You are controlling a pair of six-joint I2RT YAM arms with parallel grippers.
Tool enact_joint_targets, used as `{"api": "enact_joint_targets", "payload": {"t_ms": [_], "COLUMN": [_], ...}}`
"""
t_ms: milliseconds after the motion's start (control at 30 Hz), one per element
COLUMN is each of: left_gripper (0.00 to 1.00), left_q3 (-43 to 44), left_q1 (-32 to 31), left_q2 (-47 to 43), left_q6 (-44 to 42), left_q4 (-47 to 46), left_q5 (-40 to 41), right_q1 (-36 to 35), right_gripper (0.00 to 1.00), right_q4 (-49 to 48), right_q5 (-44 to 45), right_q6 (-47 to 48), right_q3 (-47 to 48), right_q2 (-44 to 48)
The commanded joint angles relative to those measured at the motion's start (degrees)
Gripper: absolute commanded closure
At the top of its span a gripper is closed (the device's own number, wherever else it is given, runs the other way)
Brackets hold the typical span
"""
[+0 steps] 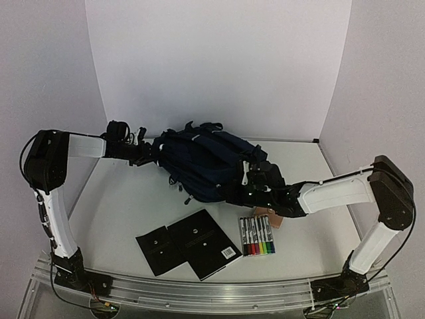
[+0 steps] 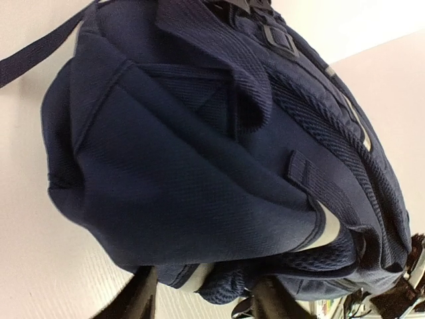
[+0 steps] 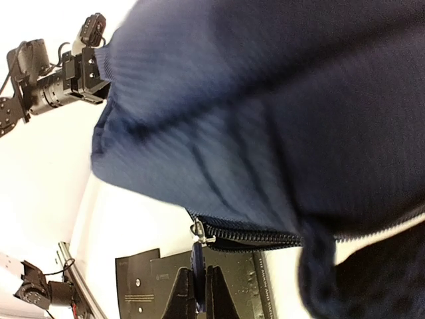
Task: Pack the student bag
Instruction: Zip the student bag at the center of the board.
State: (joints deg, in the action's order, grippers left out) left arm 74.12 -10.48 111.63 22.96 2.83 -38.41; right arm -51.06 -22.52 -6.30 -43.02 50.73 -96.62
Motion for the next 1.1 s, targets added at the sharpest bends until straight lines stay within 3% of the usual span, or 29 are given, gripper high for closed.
{"api": "enact_joint_targets", "payload": {"t_ms": [0,233,400,567,767,1067], "left_gripper": [0.38,0.24,0.19,0.18,0.17,0.17], "left_q3": [-1.5,-12.06,-14.94,-10.51,-5.37,0.08], "left_q1": [1.31,-12.46,-21.85,-28.05,-35.16,-39.43], "left_q2": [-7.39,-23.59,-28.34,-24.53,-18.17,-10.55], "left_q6": [-8.21,-22.6,-31.28,-38.14,-43.78,-47.02], "left_q4": [-7.77,-7.64,-7.87,-2.59,0.81,1.71], "left_q5": [8.44,27.79,30.45,27.23,28.96,34.06], "right_q1": [0.0,0.01,0.0,0.04,0.0,0.0], "right_gripper": [1.0,1.0,1.0,1.0,1.0,1.0], "right_q4": [-1.64,-6.64,-7.68,-7.94,-7.95,-7.97], "right_q5": [-1.74,-3.21,-3.5,-3.05,-1.25,-1.2], "right_q6": [3.19,1.43,1.36,1.05,0.19,0.2], "right_q3": [1.96,0.96,0.11,-0.47,-1.33,-2.23], "right_q2": [-0.67,-1.38,-1.15,-0.66,0.14,1.04]}}
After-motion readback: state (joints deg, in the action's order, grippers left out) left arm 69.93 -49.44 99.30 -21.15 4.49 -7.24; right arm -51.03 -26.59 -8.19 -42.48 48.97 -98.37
